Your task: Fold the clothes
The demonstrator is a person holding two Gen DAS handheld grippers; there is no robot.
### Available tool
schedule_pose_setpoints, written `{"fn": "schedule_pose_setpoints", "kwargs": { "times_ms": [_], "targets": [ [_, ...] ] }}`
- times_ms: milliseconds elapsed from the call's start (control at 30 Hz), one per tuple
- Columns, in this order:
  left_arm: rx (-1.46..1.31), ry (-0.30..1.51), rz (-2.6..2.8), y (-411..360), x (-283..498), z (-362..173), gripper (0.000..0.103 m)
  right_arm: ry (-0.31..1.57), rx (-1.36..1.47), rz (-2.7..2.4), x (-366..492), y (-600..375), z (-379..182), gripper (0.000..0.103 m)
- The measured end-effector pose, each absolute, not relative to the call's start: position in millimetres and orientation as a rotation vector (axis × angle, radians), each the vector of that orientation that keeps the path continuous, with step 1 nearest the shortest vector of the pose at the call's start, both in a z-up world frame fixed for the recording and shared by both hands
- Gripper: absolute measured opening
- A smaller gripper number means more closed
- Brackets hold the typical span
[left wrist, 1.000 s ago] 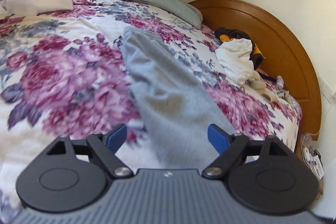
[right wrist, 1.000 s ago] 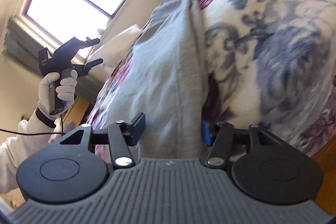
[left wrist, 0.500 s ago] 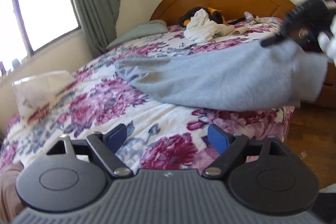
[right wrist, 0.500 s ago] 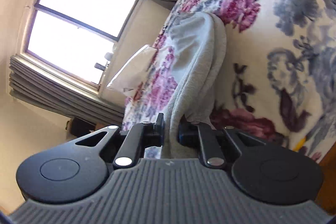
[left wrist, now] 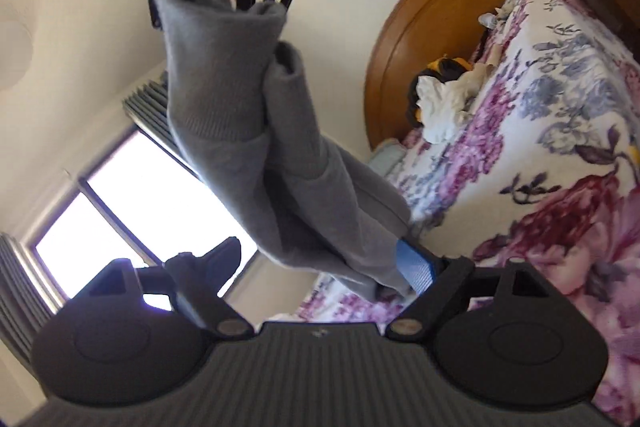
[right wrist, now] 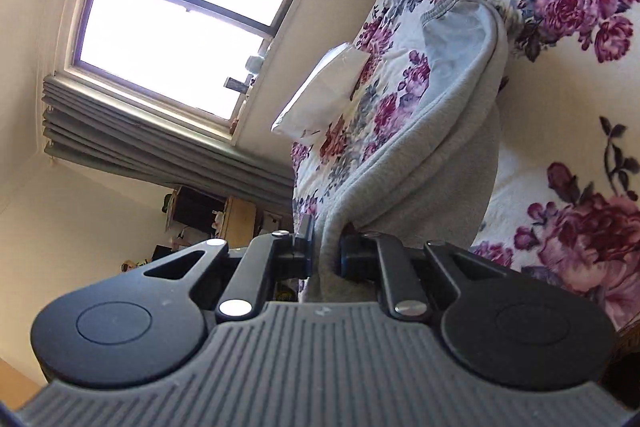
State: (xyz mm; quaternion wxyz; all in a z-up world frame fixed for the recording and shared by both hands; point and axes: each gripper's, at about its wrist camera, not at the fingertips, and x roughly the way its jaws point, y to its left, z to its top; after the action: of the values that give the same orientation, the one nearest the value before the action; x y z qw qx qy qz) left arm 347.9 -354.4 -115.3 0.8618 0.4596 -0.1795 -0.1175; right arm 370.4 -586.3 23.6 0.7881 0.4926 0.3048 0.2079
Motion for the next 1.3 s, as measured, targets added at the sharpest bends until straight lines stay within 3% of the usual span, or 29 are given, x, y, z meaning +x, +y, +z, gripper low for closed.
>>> {"fn": "schedule_pose_setpoints", "kwargs": {
  "times_ms": [300, 400, 467, 533, 867, 933, 1033, 1100, 1300],
  "targets": [
    [0.833, -0.511, -0.224, -353.4, 342.0, -101.0, 0.083, 0.683, 1.162, 0.403, 372.3, -568.4, 16.1, 0.011],
    [0.810, -0.494, -0.262, -351.2, 330.0, -101.1, 0.072, 0.684, 1.196, 0.390, 366.5, -567.0, 9.0, 0.011],
    [0.794, -0.468, -0.283, -348.2, 326.7, -101.2, 0.050, 0.679, 1.210, 0.378, 363.8, -566.5, 4.4, 0.011],
    [0.763, -0.425, -0.312, -343.1, 323.9, -99.3, 0.035, 0.675, 1.229, 0.368, 360.8, -566.7, -0.1, 0.011],
    [0.608, -0.288, -0.445, -304.4, 287.7, -66.6, 0.028, 0.686, 1.205, 0.411, 334.7, -562.2, -8.1, 0.016],
    [0.533, -0.225, -0.491, -296.7, 286.8, -53.5, 0.028, 0.684, 1.121, 0.432, 329.1, -563.1, -3.0, 0.020],
    [0.439, -0.128, -0.543, -288.9, 291.9, -37.5, 0.028, 0.668, 0.931, 0.431, 316.1, -563.6, 8.0, 0.036],
    [0.387, -0.078, -0.573, -283.2, 295.6, -27.7, 0.027, 0.624, 0.708, 0.395, 302.0, -556.1, 20.2, 0.056],
    [0.255, 0.019, -0.618, -264.4, 304.7, 2.0, 0.026, 0.416, 0.065, 0.336, 258.0, -513.6, 46.8, 0.059]
  ]
}}
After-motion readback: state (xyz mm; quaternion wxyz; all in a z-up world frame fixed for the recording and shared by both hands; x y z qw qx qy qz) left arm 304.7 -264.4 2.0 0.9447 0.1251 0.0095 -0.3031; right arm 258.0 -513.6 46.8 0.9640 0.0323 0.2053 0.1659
